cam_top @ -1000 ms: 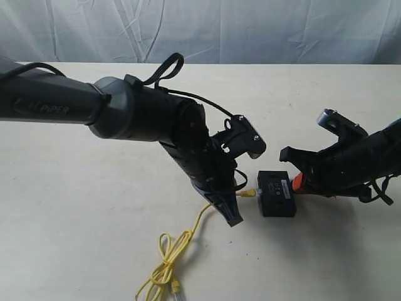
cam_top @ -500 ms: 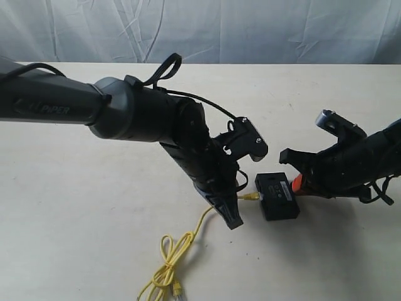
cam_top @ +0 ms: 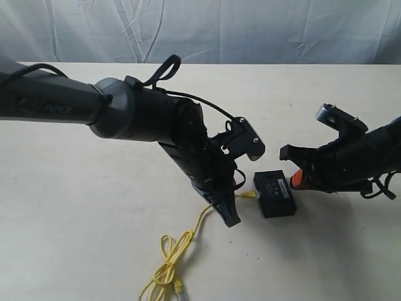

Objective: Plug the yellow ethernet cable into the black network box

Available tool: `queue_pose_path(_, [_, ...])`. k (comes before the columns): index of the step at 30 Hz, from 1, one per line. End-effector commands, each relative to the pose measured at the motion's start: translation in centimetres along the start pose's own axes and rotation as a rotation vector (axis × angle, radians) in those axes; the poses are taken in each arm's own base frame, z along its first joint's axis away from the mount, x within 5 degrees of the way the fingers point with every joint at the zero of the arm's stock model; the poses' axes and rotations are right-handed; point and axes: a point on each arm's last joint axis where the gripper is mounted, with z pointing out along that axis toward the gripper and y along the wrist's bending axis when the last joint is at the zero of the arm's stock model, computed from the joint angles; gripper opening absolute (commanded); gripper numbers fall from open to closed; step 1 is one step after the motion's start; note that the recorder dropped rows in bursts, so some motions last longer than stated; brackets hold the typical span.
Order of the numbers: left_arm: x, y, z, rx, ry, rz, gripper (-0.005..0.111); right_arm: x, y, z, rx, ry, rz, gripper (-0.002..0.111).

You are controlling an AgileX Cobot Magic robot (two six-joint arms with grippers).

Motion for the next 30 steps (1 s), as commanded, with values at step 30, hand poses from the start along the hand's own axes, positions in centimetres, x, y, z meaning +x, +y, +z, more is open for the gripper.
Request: queue_pose_path(30, [13.4, 1.8, -28.2, -0.561, -0.554, -0.670, 0.000, 11.8, 6.0, -26.9, 0.116, -0.794, -0.739, -0.001])
